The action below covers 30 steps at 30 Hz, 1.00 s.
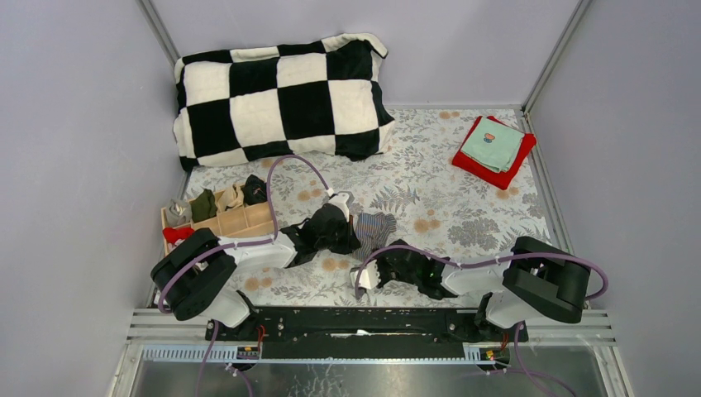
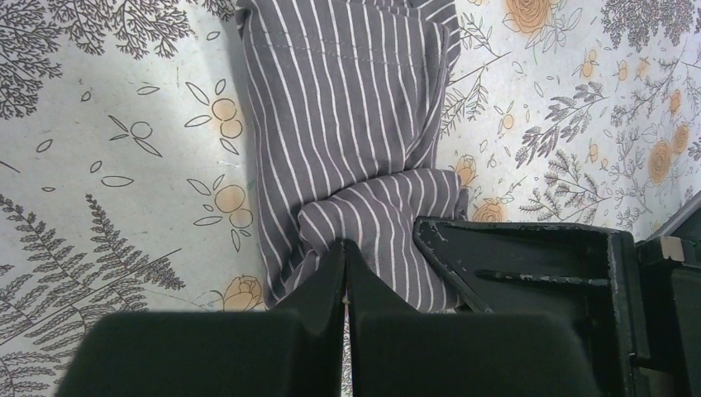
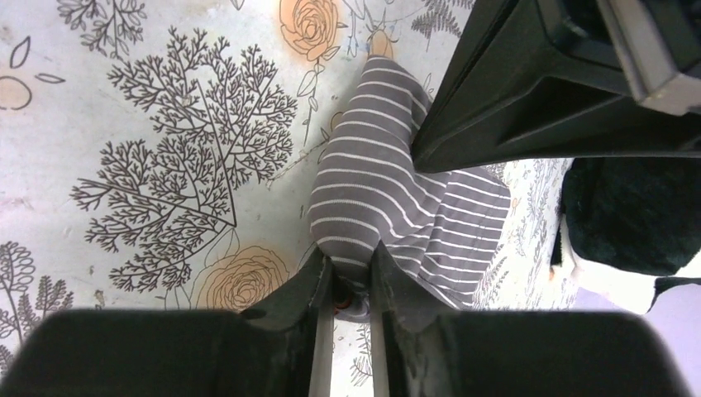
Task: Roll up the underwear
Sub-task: Roll the underwear to the center of the board.
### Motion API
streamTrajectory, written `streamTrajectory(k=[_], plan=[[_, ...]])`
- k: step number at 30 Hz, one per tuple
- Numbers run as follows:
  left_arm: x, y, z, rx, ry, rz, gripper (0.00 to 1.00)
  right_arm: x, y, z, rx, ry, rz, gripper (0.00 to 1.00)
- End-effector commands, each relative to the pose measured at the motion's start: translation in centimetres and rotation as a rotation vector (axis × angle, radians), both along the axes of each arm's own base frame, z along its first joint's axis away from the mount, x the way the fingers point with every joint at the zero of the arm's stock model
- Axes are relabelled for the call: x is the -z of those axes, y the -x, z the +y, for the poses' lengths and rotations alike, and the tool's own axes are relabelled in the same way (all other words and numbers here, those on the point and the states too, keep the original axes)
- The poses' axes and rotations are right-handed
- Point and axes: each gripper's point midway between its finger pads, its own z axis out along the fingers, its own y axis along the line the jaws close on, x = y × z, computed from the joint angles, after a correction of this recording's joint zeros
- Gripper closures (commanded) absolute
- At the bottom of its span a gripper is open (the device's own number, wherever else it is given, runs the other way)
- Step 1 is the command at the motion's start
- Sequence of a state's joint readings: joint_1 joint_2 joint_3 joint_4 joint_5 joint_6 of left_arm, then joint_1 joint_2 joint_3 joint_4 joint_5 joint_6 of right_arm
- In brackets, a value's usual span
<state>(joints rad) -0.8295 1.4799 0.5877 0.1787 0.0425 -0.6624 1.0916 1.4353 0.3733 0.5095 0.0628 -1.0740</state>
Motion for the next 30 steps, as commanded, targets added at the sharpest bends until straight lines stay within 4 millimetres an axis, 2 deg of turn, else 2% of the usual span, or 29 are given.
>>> streamTrajectory(k=[1,3,7,13,15,18,22,30], plan=[[2.1,1.0,2.3,-0.013,-0.098,0.043,1.0,-0.1,-0.3,-0.3,0.062,-0.043,0.005,0.85],[2.0,0.8,2.9,-0.032,-0.094,0.049,1.0,-0.1,-0.1,-0.4,0.071,-0.052,0.016,0.92],[0.8,0.1,4.1,-0.079,-0.071,0.052,1.0,-0.4,0.1,-0.3,0.092,-0.102,0.044,0.98],[-4.6,-2.4,6.4,-0.213,-0.04,-0.06,1.0,-2.5,0.7,1.5,0.114,-0.265,0.121,0.99],[-5.4,-2.9,7.4,-0.261,-0.06,-0.091,1.0,-3.3,1.1,2.3,0.123,-0.35,0.171,1.0],[-5.1,-2.8,7.9,-0.27,-0.084,-0.086,1.0,-4.3,1.7,3.3,0.14,-0.484,0.253,1.0],[-4.0,-2.3,7.5,-0.244,-0.086,-0.045,1.0,-4.9,2.4,3.6,0.185,-0.607,0.352,1.0],[-4.5,-2.4,6.9,-0.226,-0.063,-0.052,1.0,-5.1,3.1,3.2,0.311,-0.733,0.519,1.0]])
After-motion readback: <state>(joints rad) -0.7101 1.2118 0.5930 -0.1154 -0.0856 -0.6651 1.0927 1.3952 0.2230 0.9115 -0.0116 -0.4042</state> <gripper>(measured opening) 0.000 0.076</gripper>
